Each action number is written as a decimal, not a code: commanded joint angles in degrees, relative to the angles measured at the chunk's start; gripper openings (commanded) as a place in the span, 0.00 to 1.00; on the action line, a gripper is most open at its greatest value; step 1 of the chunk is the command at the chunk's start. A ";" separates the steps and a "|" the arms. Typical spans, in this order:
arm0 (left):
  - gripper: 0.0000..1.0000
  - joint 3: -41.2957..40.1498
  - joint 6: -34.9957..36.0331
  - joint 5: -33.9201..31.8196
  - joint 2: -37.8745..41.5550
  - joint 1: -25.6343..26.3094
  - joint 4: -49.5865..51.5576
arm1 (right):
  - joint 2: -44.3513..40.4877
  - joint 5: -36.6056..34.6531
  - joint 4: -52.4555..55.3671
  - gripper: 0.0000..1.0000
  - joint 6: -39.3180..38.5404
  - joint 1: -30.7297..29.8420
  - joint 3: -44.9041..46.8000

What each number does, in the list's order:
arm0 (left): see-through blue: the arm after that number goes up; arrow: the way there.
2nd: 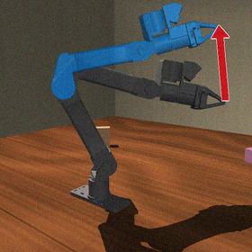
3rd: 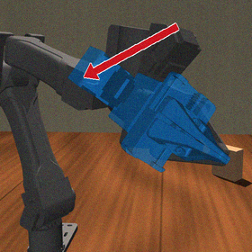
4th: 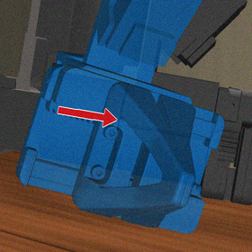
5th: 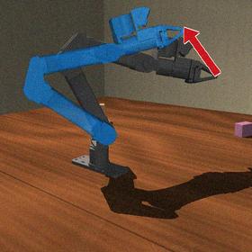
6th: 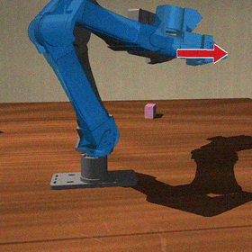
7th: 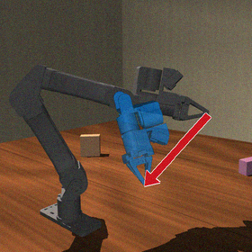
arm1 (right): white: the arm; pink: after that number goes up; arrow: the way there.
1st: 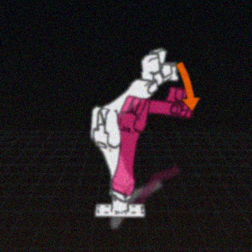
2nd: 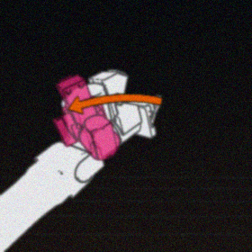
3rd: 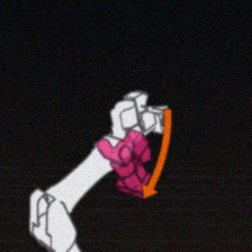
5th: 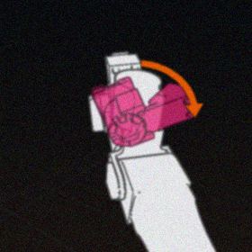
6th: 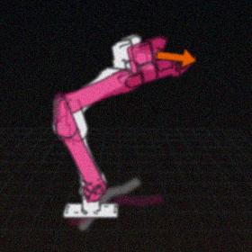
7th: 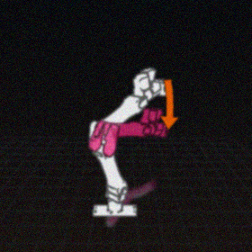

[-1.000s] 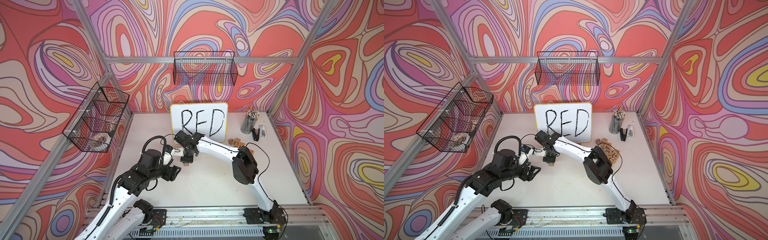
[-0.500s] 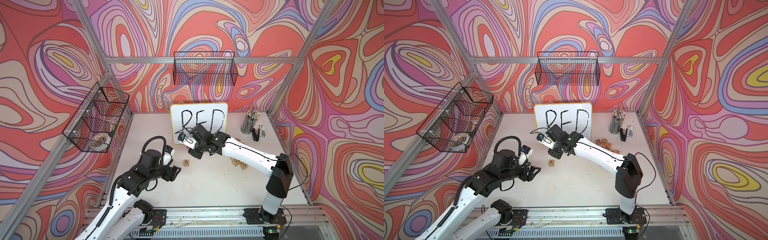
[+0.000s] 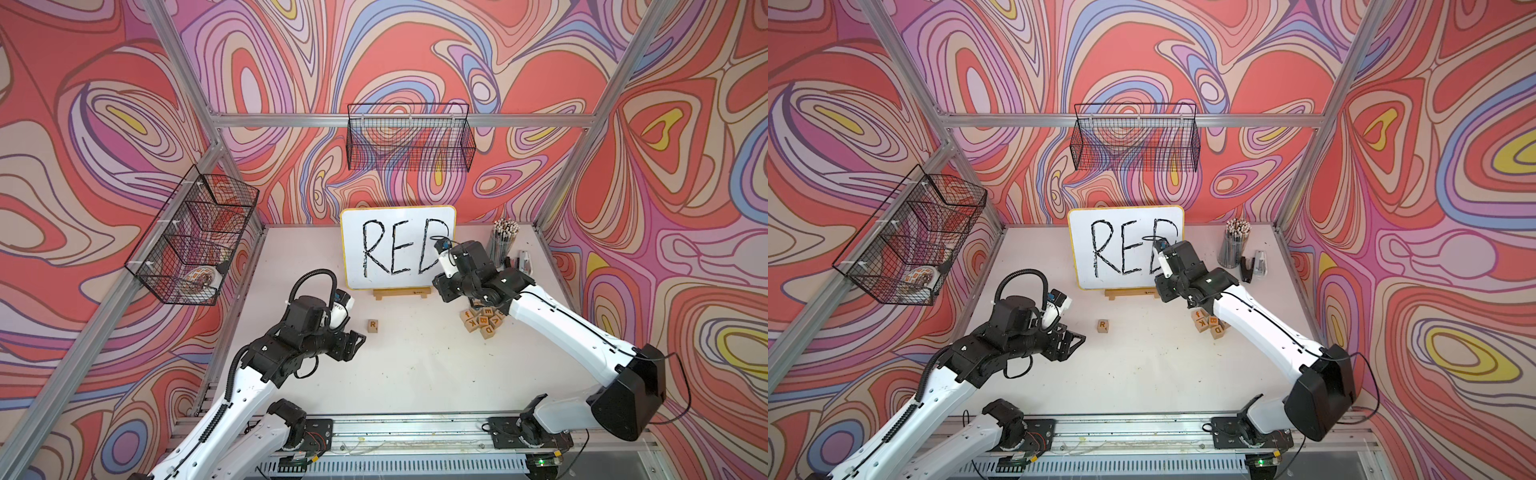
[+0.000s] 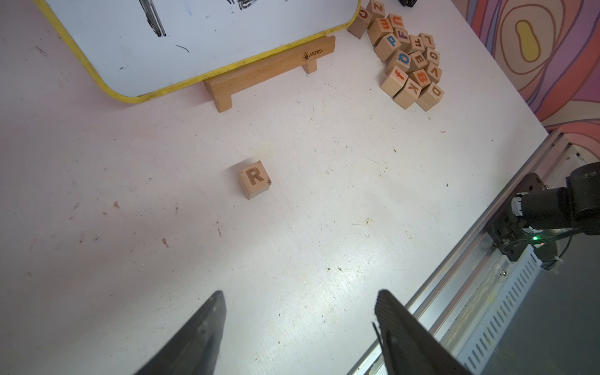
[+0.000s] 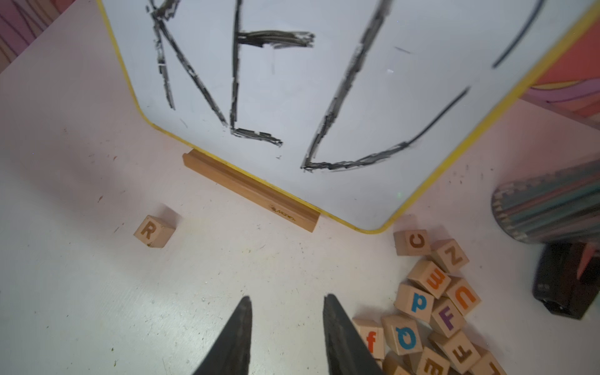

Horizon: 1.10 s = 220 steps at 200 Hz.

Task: Assemble the uppercase word "red" with letter blocks
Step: Pick up the letter block from the center of the board.

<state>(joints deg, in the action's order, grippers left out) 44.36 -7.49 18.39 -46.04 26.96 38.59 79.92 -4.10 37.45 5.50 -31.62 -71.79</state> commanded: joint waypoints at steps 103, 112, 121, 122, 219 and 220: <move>0.75 6.22 3.72 4.18 -13.49 3.19 -10.98 | 2.00 -2.84 6.60 0.37 10.63 18.45 6.96; 0.75 5.92 3.87 4.04 -13.37 3.19 -11.08 | 2.75 -2.43 6.20 0.37 10.89 18.78 7.33; 0.75 5.85 3.93 3.92 -13.11 3.20 -10.95 | 3.41 -2.01 5.77 0.37 11.10 18.96 7.75; 0.75 5.84 3.95 3.93 -13.07 3.24 -10.93 | 3.54 -1.94 5.74 0.37 11.15 18.96 7.82; 0.75 5.11 3.15 3.17 -12.53 3.93 -11.51 | 5.31 -1.51 6.10 0.35 12.43 21.59 12.13; 0.74 5.12 3.08 3.15 -12.47 3.95 -11.56 | 5.32 -1.47 6.12 0.36 12.47 21.59 12.21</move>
<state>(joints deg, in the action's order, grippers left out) 50.50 -4.56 21.47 -59.51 30.46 28.38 85.56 -5.98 43.22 17.26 -10.52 -61.14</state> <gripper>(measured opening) 0.747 0.355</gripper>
